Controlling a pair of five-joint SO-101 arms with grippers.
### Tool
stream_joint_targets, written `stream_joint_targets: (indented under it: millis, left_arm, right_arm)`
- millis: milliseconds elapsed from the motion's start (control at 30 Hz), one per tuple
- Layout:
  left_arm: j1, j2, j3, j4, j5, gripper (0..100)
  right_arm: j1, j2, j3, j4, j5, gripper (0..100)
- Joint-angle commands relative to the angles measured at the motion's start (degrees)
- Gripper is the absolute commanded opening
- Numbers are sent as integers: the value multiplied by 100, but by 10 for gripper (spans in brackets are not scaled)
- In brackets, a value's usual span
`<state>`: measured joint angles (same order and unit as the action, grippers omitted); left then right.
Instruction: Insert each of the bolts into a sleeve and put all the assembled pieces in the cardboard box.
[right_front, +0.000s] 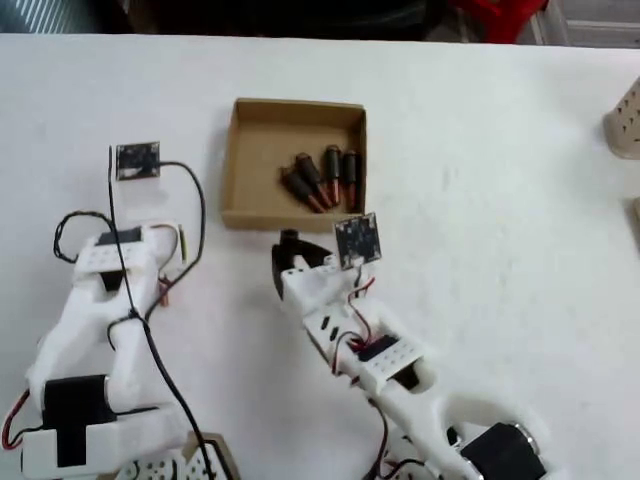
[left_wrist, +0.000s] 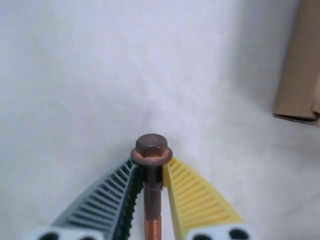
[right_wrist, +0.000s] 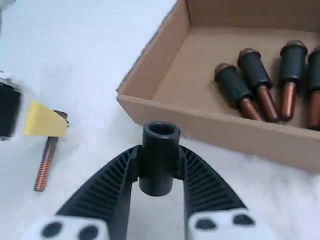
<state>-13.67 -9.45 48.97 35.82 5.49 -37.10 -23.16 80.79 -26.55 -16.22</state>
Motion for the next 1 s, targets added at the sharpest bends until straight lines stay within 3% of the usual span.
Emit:
stream_joint_targets:
  millis: [0, 100, 333, 967]
  left_arm:
    - [-75, -277, -35, -176, -44, 23]
    - [-75, -277, -35, -176, -44, 23]
    - [-66, -277, -35, -176, -44, 23]
    - [-57, -277, 114, -545, -44, 23]
  right_arm:
    - [-101, -31, -9, -558, -44, 17]
    - [-92, -22, -9, -919, 35, 17]
    - [-101, 699, 9, -2255, 1301, 17]
    - [-330, 4312, -62, -7020, 1327, 17]
